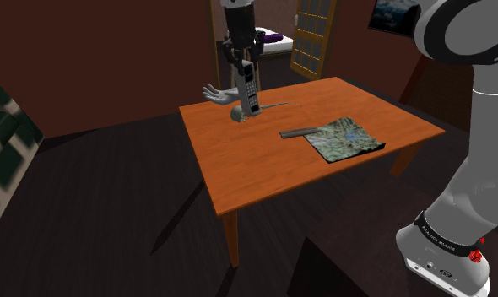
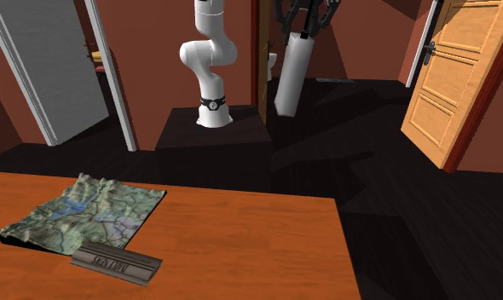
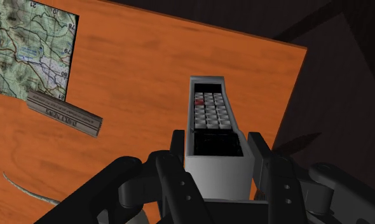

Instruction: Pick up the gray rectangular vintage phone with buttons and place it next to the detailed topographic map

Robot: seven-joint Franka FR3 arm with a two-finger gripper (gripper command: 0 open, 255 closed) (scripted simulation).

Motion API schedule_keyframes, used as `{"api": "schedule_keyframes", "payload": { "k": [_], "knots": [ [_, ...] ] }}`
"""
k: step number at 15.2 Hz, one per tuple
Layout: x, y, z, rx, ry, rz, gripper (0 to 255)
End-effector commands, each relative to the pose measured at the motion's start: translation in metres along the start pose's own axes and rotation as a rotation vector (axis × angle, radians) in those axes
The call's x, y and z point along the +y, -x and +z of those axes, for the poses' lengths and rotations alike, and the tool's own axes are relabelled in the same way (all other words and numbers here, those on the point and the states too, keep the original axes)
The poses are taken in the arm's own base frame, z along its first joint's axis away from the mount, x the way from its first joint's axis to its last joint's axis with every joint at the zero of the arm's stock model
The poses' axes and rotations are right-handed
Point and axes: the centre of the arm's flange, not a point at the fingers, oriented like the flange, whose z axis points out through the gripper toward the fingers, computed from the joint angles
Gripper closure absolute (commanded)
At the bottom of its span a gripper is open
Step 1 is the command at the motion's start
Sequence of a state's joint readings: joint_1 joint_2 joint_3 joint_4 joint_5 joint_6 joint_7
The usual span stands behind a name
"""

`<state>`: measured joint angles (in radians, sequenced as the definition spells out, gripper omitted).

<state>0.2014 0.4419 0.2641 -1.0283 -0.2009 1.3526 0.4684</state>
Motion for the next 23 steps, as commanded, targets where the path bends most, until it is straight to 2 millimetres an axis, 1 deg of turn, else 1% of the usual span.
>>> {"api": "schedule_keyframes", "payload": {
  "k": [1, 23],
  "knots": [
    [0.014, 0.003, -0.002, 0.0, 0.0, 0.0, 255],
    [0.296, 0.065, 0.033, 0.0, 0.0, 0.0, 255]
  ]
}}
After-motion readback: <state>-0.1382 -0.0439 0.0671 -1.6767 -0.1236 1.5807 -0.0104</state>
